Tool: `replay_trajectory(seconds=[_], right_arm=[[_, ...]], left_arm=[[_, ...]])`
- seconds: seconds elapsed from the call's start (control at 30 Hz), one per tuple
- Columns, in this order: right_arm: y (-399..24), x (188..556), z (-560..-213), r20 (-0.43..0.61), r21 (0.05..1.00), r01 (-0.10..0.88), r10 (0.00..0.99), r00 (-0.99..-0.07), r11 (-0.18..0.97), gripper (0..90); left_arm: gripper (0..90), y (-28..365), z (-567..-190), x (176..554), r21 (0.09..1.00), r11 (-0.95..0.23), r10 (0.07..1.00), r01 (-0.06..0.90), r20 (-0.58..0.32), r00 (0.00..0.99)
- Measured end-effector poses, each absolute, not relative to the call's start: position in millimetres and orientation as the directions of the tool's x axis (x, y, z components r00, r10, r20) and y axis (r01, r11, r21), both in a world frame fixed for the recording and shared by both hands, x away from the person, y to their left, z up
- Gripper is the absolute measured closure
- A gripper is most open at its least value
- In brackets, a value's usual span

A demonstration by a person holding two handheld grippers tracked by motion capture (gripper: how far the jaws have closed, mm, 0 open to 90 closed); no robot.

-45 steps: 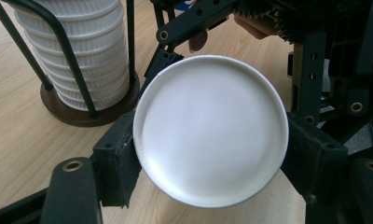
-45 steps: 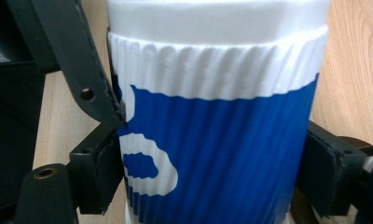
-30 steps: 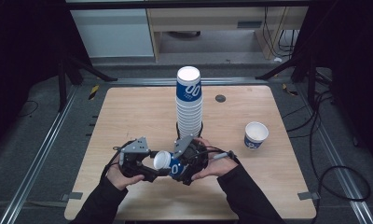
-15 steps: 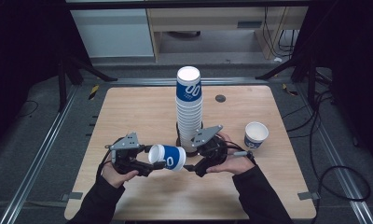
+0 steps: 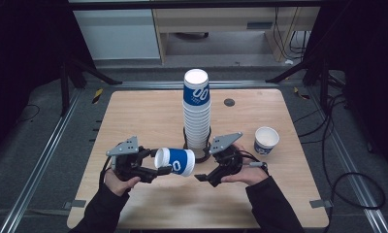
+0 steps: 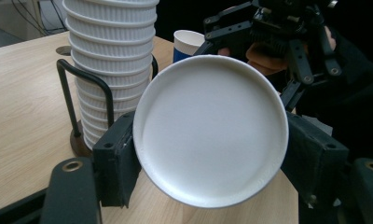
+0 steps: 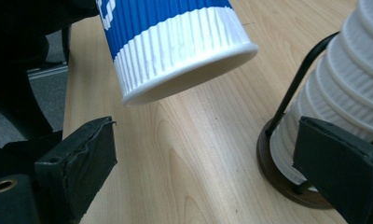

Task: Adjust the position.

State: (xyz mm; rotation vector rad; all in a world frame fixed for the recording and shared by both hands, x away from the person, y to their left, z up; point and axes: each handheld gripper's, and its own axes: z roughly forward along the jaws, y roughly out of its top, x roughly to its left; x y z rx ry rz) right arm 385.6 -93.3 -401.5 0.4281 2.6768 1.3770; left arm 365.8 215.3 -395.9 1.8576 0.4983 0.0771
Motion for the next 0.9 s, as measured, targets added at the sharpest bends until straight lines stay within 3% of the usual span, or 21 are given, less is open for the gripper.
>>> replay_trajectory(seconds=[0.57,0.9], right_arm=[[-64.1,388.3,-412.4,0.078,0.820,0.177,0.201,-0.977,0.545,6.7],[-60.3,386.9,-414.1,0.078,0.827,0.147,0.150,-0.986,0.542,13.2]], left_arm=[[27.1,207.9,-396.8,363.1,0.921,-0.261,0.310,0.290,-0.204,0.929],[27.1,205.8,-398.7,363.9,0.913,-0.284,0.290,0.292,-0.209,0.934]])
